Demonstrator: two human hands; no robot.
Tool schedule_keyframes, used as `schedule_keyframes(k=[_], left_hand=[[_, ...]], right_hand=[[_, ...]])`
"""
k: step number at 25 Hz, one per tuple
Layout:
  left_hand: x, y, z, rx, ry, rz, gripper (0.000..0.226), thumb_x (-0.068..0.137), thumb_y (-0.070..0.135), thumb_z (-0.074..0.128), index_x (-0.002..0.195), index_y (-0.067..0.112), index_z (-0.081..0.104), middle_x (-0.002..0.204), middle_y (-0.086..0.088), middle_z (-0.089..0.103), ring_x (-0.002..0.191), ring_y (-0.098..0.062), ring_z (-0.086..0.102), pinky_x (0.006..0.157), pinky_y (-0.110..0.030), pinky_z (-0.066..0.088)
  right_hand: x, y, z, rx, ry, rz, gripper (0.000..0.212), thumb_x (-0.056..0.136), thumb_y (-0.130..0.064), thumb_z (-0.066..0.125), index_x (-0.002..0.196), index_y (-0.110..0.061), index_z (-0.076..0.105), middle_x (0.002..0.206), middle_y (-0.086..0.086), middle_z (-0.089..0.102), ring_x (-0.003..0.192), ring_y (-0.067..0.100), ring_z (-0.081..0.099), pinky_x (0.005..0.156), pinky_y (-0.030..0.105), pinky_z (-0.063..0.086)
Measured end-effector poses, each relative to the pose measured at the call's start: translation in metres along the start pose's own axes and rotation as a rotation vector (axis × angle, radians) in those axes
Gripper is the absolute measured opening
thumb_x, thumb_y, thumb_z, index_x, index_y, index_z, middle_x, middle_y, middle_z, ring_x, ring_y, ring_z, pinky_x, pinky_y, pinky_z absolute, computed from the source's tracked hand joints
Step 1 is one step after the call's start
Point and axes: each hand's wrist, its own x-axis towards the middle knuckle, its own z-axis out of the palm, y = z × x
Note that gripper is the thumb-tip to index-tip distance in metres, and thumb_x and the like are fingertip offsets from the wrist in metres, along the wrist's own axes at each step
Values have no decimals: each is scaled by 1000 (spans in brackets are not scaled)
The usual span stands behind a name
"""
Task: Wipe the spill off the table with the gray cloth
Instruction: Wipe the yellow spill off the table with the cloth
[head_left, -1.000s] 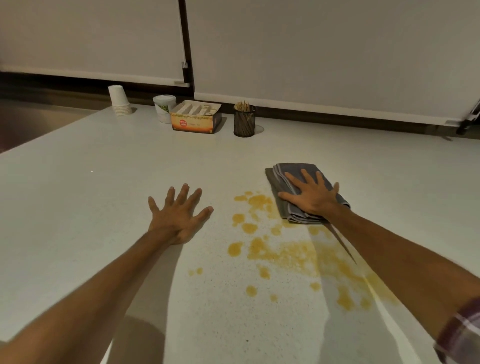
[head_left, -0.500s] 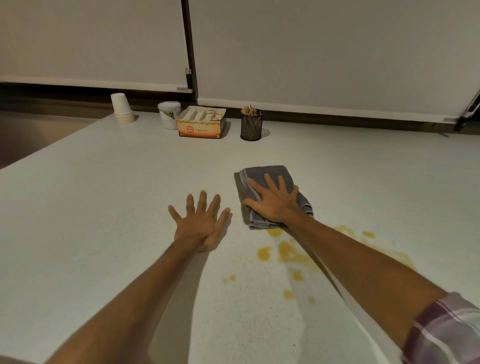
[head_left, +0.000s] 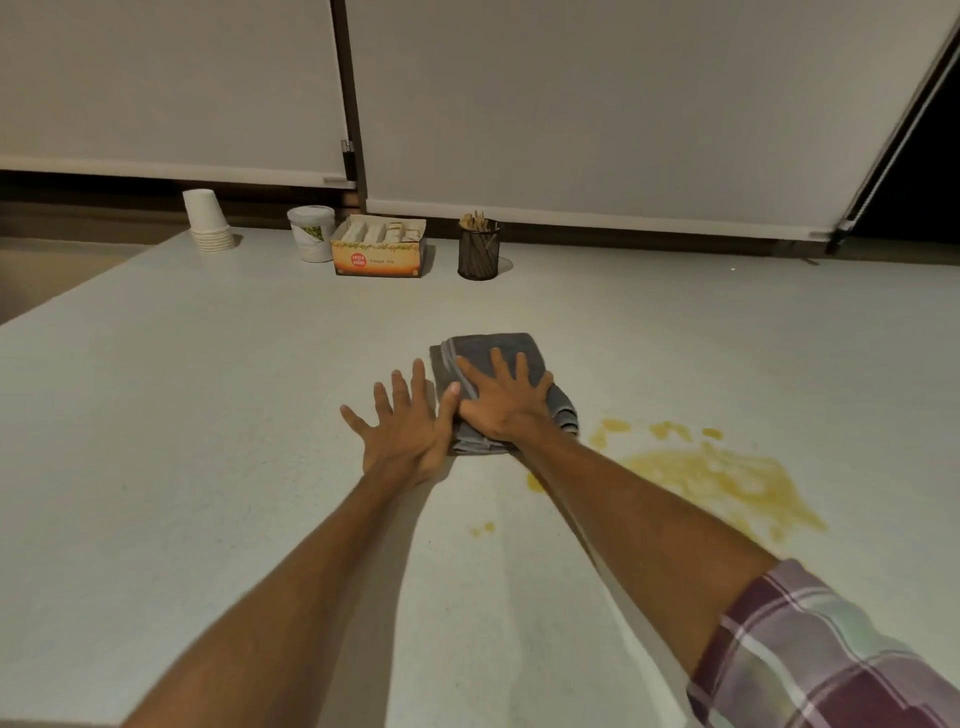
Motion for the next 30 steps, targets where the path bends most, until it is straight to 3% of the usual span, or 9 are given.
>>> schedule_keyframes(k=[3, 5, 8, 12, 19, 24, 30], left_hand=[[-9, 1, -10, -121, 10, 8, 78, 90, 69, 5, 156, 28, -2, 166, -4, -6, 152, -23, -10, 115, -63, -15], [-18, -5, -17, -25, 25, 35, 79, 91, 68, 9, 156, 24, 3, 165, -5, -5, 152, -24, -9, 115, -63, -13], [-42, -18, -19, 194, 68, 90, 75, 94, 64, 12, 156, 23, 8, 166, -6, -2, 152, -27, -4, 112, -65, -13], [-73, -32, -19, 148, 23, 22, 63, 98, 55, 12, 154, 26, 17, 165, -5, 8, 152, -27, 3, 113, -68, -8], [-86, -30, -16, 171, 34, 128, 80, 89, 71, 4, 155, 27, 10, 165, -4, 9, 152, -27, 5, 114, -64, -11], [-88, -34, -14, 137, 98, 92, 84, 88, 72, 5, 153, 21, 20, 162, -6, 20, 150, -27, 15, 115, -66, -6], [-90, -36, -17, 141, 110, 98, 87, 85, 74, 2, 145, 19, 31, 154, -6, 31, 145, -32, 22, 111, -71, 1]], right_hand=[[-56, 6, 17, -10, 50, -55, 77, 75, -83, 20, 146, -57, 4, 164, -4, -7, 149, 32, -11, 110, 68, -9], [-77, 17, 20, -17, 70, -36, 80, 72, -87, 19, 145, -59, 3, 164, -8, -7, 150, 28, -11, 111, 66, -8], [-81, 11, 7, 15, 26, 43, 80, 77, -85, 25, 148, -54, 4, 164, -6, -9, 149, 31, -13, 111, 69, -8], [-91, -19, 2, 9, -1, 87, 74, 87, -75, 25, 152, -46, 4, 164, 2, -10, 148, 37, -14, 111, 69, -9], [-181, 10, 31, 17, 101, -18, 81, 70, -82, 16, 147, -56, 6, 164, -9, -5, 150, 24, -11, 112, 65, -11], [-175, -13, 13, 35, -28, 31, 85, 78, -84, 26, 150, -49, -1, 163, -1, -15, 147, 36, -19, 104, 76, -13], [-212, 20, 22, 28, 60, -82, 68, 86, -71, 28, 149, -52, 11, 165, -6, -3, 150, 26, -9, 111, 66, -10]])
